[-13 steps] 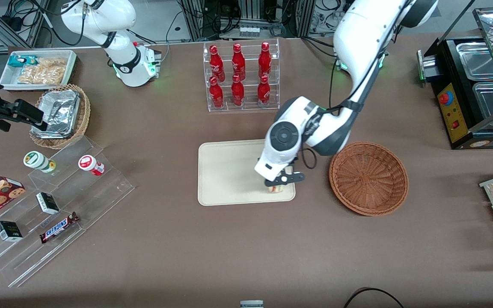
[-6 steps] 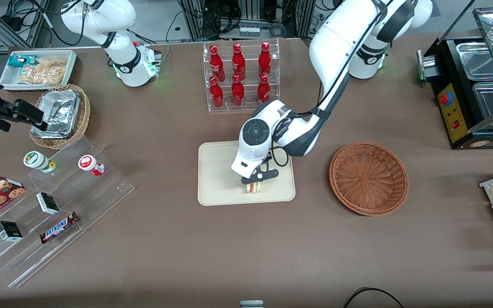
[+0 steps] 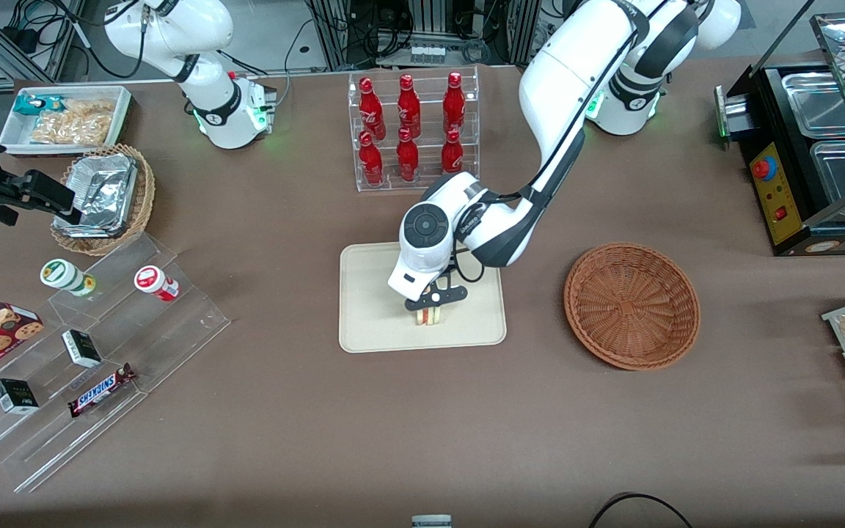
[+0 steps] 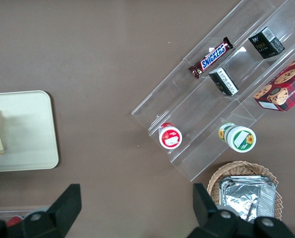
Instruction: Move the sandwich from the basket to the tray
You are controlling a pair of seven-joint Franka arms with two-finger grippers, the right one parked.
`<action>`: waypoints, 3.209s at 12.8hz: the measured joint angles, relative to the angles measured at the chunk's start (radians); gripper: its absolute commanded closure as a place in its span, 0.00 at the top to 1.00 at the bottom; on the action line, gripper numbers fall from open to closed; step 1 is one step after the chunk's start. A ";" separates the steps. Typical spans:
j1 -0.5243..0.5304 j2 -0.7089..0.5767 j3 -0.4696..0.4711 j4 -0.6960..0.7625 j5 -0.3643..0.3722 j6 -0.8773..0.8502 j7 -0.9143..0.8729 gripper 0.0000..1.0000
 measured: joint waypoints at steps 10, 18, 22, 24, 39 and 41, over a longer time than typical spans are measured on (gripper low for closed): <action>0.002 -0.135 0.039 0.054 0.002 -0.160 -0.003 1.00; 0.009 -0.232 0.272 -0.007 0.002 -0.378 0.059 1.00; 0.008 -0.281 0.308 -0.056 0.001 -0.379 0.105 1.00; 0.008 -0.307 0.323 -0.060 0.001 -0.393 0.111 1.00; 0.654 -0.698 -0.016 -0.117 0.031 -0.759 0.867 1.00; 0.701 -0.733 -0.019 -0.118 0.033 -0.769 0.963 1.00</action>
